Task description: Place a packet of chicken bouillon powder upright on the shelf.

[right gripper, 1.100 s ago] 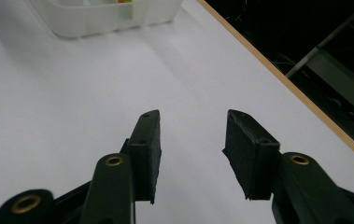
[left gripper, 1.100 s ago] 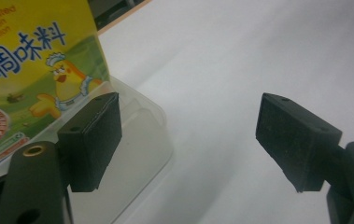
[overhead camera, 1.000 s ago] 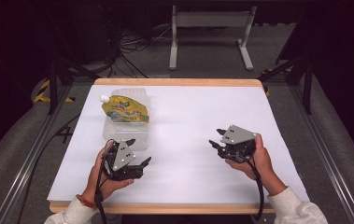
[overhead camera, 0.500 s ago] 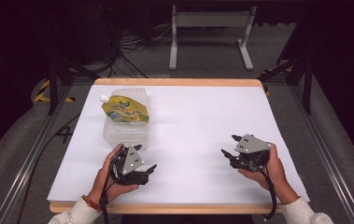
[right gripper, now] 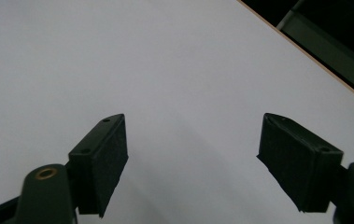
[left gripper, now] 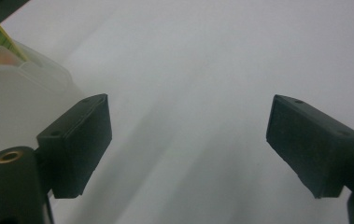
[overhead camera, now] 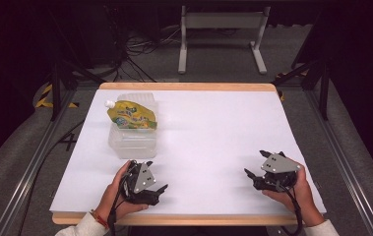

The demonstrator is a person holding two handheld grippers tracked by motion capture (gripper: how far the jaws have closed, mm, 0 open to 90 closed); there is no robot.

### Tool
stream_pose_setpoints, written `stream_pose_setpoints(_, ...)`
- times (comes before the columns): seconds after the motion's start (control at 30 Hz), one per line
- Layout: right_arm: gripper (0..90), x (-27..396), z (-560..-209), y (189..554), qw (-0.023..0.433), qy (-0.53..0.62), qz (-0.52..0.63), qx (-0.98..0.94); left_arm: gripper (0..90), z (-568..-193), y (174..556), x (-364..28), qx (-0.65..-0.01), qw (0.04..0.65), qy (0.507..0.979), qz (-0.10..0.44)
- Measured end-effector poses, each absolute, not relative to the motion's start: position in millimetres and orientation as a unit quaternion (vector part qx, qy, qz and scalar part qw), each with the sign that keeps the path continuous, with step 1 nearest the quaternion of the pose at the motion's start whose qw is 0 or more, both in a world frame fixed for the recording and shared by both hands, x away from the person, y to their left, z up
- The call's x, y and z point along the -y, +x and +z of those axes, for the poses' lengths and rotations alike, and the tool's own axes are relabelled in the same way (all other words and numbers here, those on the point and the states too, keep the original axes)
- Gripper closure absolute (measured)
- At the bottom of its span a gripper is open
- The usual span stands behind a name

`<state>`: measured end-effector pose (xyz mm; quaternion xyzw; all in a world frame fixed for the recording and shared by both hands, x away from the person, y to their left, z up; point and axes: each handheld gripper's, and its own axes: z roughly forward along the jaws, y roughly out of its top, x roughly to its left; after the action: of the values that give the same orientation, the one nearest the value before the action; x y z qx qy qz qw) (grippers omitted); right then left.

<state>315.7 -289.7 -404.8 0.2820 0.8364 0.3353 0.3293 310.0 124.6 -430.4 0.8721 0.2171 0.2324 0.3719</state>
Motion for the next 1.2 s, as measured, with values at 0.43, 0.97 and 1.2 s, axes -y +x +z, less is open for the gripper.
stream_pose_setpoints(0.43,18.6,336.6,-434.9,299.0,0.315,0.332,0.339,-0.822,7.4,-436.5,310.1,-134.3,-0.227,0.378,0.871,0.218)
stream_pose_setpoints(0.97,16.2,351.9,-441.3,289.6,0.313,0.369,0.348,-0.803,5.2,-442.4,312.6,-135.5,-0.236,0.389,0.869,0.195)
stream_pose_setpoints(1.2,15.7,349.6,-441.7,290.0,0.315,0.365,0.345,-0.805,5.0,-443.4,315.7,-134.8,-0.241,0.388,0.87,0.188)
